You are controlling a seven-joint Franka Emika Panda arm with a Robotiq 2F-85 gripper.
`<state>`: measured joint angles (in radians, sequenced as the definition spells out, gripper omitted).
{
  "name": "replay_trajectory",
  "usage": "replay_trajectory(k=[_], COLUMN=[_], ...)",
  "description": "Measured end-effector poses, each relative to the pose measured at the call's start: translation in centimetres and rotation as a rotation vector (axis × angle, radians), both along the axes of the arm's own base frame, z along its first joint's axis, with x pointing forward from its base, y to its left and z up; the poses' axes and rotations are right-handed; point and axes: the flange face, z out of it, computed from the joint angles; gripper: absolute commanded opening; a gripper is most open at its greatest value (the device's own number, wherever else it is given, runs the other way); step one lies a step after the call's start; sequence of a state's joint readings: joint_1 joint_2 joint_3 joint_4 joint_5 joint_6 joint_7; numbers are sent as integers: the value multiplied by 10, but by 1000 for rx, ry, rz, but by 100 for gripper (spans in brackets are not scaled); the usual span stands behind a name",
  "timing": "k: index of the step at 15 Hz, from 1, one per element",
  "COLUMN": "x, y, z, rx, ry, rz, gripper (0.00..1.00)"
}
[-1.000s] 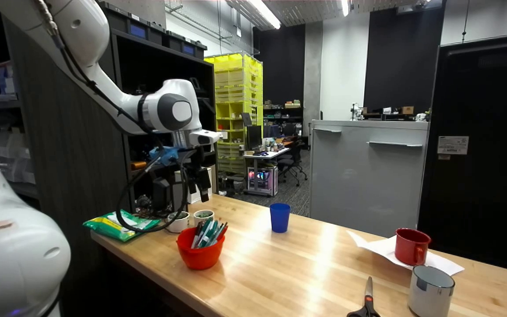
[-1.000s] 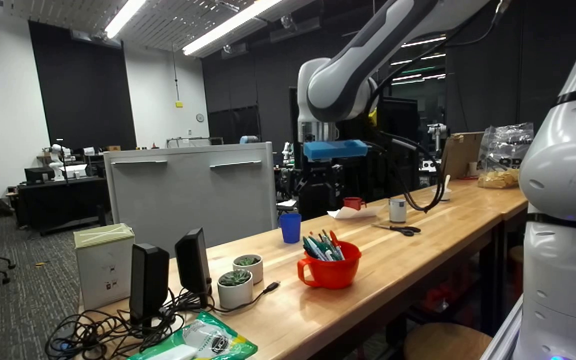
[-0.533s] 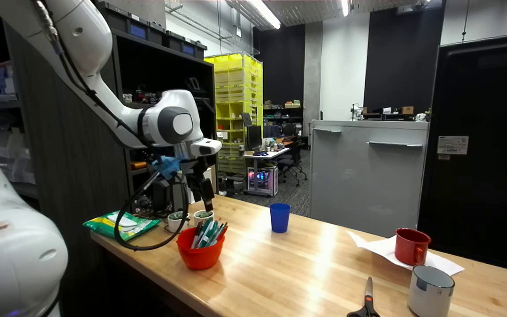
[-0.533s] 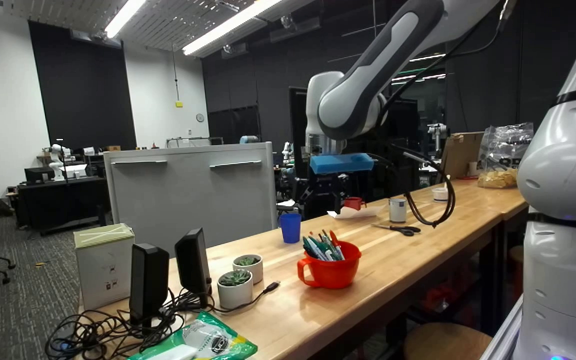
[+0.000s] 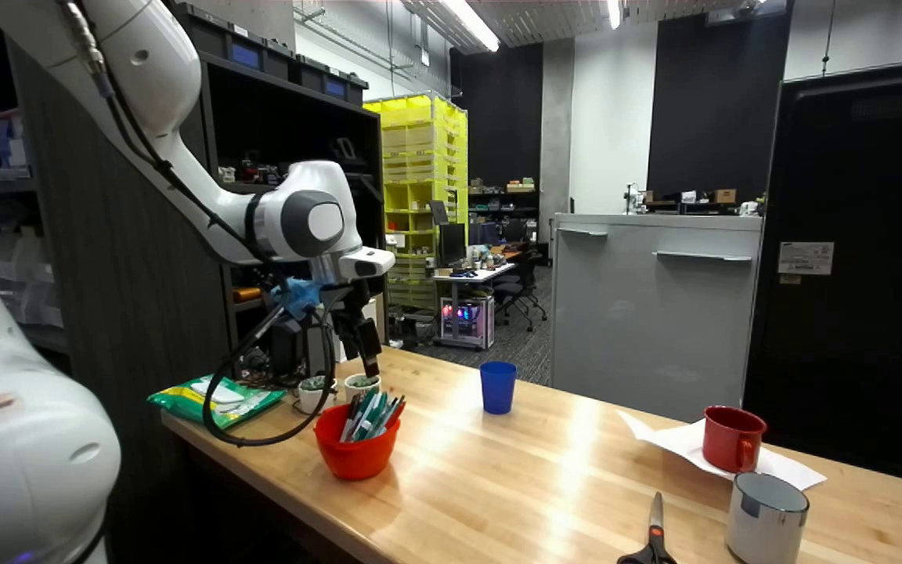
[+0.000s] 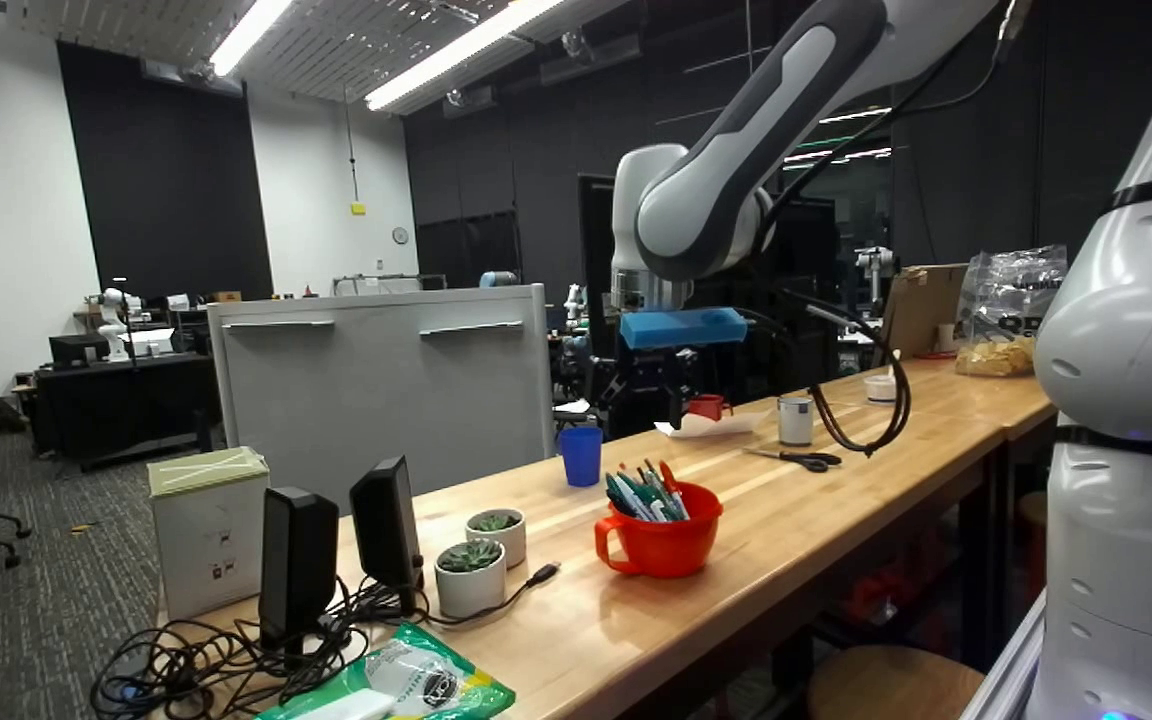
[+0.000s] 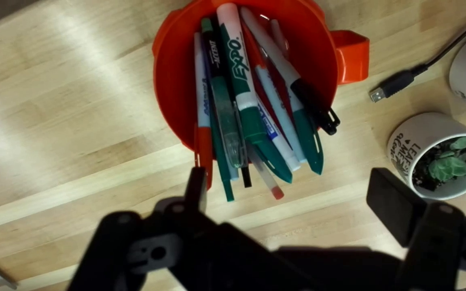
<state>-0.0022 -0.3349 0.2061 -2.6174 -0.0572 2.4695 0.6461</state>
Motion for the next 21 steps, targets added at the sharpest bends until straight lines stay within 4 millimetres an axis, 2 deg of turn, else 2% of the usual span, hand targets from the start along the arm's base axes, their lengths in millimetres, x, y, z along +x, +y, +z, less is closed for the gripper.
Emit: replay_trajectory(k=[3, 9, 13, 21], x=[1, 0, -4, -18], y=[-9, -33, -34, -31], z=[-8, -39, -57, -73], rx=[6, 30, 43, 15], ry=[14, 36, 31, -52], rz=[-20, -75, -99, -197], gripper=[100, 100, 100, 100])
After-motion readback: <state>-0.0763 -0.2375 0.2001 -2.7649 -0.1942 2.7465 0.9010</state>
